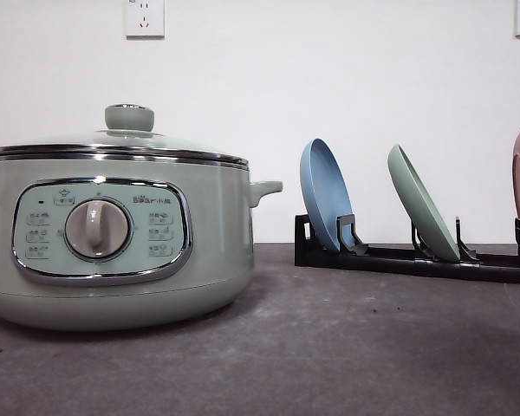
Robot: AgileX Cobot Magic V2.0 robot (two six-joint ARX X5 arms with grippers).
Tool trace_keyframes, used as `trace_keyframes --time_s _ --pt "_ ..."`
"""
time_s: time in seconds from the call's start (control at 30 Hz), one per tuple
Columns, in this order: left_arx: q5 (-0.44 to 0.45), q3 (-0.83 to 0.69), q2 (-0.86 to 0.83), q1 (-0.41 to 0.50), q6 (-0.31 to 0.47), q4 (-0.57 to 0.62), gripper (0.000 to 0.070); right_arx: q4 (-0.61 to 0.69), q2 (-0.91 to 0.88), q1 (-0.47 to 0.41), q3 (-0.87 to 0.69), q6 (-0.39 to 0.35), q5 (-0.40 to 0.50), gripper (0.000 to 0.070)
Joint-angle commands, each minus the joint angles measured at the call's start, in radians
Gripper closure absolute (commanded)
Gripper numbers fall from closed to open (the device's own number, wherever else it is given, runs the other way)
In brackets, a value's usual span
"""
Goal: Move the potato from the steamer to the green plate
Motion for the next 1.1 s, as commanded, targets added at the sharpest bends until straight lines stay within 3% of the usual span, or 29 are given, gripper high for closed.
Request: trace_keyframes --time_s 0.0,0.2,0.43,0.83,1.07 --pt "-0.002 -0.020 -0.002 0.000 -0.142 -0.006 0.0699 -0.005 -0.003 0.002 -0.005 0.081 0.002 0.0699" --pt "0.014 -0.010 -0.002 0.000 -0.208 -0.006 0.0699 0.000 -0.003 0.002 -0.003 0.151 -0.001 0.0699" --pt "0.103 0.058 0.000 0.000 -0.216 -0.016 0.0698 -0.002 -0.003 0.002 0.028 0.228 0.001 0.0699" --pt "0.162 0.317 0.113 0.000 -0.202 -0.122 0.0698 -0.057 0.048 0.002 0.269 0.212 0.002 0.0699" --pt "0.262 0.529 0.292 0.000 -0.105 -0.230 0.0698 -0.191 0.199 0.002 0.492 0.108 0.001 0.0699"
